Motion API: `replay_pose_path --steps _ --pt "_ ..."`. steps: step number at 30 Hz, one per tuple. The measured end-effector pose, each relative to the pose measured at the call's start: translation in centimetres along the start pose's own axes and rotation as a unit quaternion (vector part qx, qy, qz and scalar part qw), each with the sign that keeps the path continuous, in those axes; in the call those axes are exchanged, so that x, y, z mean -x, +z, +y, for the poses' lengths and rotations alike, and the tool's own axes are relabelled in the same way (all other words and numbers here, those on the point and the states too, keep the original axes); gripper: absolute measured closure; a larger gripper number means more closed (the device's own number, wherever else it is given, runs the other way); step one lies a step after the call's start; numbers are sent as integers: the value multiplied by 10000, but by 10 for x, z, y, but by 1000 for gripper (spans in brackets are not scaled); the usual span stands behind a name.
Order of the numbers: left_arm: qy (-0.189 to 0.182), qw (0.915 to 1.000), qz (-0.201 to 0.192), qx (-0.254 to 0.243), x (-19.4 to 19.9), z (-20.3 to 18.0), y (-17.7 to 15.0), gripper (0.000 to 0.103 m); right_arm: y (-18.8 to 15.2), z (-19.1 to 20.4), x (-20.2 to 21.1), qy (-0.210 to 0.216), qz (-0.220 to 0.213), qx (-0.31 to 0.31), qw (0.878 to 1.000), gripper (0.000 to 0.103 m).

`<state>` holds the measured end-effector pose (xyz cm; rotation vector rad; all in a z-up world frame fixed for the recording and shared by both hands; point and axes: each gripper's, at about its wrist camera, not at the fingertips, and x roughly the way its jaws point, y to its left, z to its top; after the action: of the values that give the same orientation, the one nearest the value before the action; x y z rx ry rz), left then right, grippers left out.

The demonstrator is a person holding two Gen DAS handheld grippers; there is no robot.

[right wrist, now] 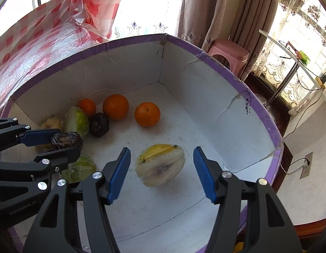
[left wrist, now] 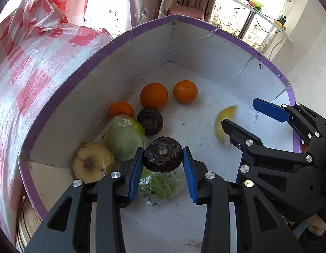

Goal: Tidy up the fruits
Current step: 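Open the right tool to drop the wrapped fruit while the left tool releases the dark fruit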

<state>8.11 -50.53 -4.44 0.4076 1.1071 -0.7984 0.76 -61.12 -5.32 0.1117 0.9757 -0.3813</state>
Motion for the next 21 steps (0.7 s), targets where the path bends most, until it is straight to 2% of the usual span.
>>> replay_pose_path --steps 8,13,17,21 --pt "-33 10000 -16 51 2 3 -2 65 0 0 0 0 -3 4 10000 41" --pt "-50 9999 -80 110 6 5 -3 54 0 1 0 0 -1 4 10000 41" --pt "-72 9998 -122 143 9 7 -3 52 0 1 0 -2 -2 -1 10000 41" --pt "-100 9995 -221 204 14 9 -4 45 0 0 1 -8 -5 -9 10000 40"
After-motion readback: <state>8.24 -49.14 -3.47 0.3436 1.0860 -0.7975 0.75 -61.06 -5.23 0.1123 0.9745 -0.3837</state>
